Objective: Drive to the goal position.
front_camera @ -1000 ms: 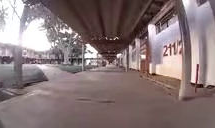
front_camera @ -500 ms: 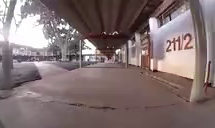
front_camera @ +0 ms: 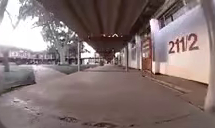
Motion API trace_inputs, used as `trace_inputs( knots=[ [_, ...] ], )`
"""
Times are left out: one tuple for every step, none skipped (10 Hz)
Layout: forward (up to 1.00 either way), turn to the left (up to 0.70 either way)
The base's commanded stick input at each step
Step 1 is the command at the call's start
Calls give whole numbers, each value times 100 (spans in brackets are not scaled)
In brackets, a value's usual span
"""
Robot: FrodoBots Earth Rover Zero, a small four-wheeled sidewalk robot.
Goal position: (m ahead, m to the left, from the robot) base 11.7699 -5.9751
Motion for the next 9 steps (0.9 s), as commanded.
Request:
trace_inputs(
  knots=[
    [70,0],
    [70,0],
    [70,0],
    [70,0],
    [70,0],
    [70,0],
    [70,0],
    [70,0],
    [70,0]
  ],
)
